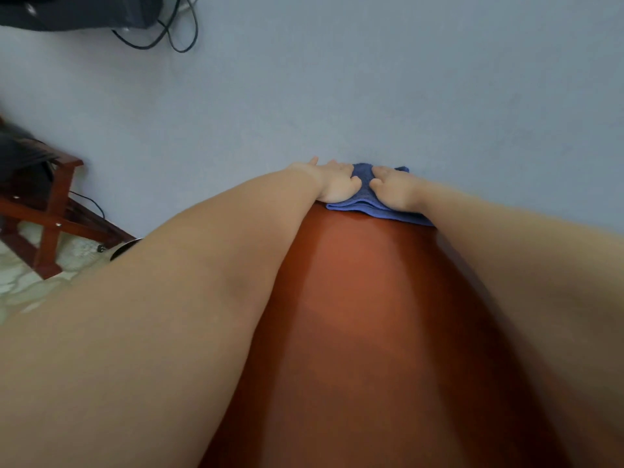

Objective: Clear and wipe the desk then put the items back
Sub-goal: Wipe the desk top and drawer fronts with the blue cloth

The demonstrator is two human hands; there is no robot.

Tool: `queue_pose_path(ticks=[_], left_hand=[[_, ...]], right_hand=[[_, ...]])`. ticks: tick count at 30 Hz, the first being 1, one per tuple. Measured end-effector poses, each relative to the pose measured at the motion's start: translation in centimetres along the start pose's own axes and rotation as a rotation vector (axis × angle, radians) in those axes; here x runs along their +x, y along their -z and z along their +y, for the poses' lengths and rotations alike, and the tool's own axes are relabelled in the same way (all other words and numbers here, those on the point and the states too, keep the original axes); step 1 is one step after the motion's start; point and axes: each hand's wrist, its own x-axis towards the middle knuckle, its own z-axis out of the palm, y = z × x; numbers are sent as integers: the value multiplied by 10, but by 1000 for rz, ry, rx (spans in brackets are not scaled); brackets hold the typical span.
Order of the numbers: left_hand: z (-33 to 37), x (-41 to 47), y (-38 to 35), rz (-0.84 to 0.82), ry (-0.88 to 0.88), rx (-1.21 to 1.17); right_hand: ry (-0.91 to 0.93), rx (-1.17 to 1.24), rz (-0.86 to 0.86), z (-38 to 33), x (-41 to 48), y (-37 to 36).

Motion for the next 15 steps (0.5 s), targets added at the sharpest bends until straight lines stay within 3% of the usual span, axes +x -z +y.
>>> queue_pose_path(ticks=[15], left_hand=[[6, -90, -1, -4, 23, -21]], right_hand=[[105, -109, -7, -24, -58, -9]])
